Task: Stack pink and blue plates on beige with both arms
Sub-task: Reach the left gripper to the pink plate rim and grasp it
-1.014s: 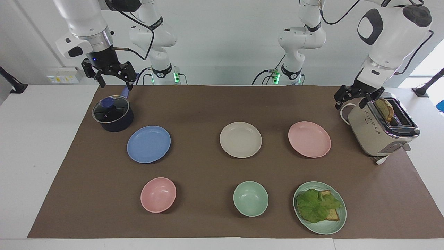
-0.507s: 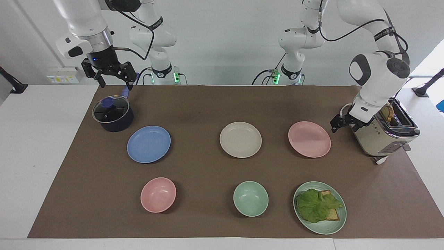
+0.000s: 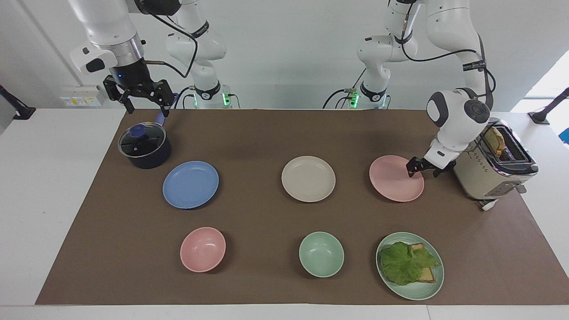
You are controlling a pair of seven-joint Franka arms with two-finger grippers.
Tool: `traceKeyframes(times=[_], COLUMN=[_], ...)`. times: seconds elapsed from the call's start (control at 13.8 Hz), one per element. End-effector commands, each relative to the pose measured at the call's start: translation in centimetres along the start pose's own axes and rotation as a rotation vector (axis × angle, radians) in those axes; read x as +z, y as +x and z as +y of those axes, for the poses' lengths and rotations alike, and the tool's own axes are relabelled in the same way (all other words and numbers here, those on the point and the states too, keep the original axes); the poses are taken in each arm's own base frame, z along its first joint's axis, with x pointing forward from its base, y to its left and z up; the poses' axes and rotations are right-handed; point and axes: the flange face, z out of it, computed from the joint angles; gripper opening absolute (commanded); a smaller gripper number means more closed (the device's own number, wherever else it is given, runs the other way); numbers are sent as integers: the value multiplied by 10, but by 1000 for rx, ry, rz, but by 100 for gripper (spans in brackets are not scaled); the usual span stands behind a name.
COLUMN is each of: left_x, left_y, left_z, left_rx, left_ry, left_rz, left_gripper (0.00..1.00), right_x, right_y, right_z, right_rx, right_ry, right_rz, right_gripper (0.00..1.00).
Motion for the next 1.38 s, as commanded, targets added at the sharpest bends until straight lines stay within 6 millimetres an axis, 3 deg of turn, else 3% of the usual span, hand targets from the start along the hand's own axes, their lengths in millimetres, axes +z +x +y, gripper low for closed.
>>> traceKeyframes(times=[0.0,0.22,0.36,0.43,0.58,0.94,1.3], left_x=[11,11,11,11,11,-3,-67], left_y=[-2,-2,-2,-2,-2,10,33], left_z=[-2,-6,-6,-7,-7,-15,-22], left_rx=[16,11,10,8,1,-24,-35], left_ry=[0,0,0,0,-1,-28,-56], left_rz=[13,13,13,13,12,-2,-48], left_gripper=[100,96,81,60,0,0,0], right_x=[-1,-1,0,-1,-1,-1,-1], right_y=[3,2,2,2,2,2,2], right_z=[1,1,1,2,2,2,2], right_rx=[20,20,20,22,22,22,22], right_ry=[29,28,28,28,28,28,29], right_rz=[9,2,1,2,2,2,4], right_gripper=[100,100,100,100,100,100,100])
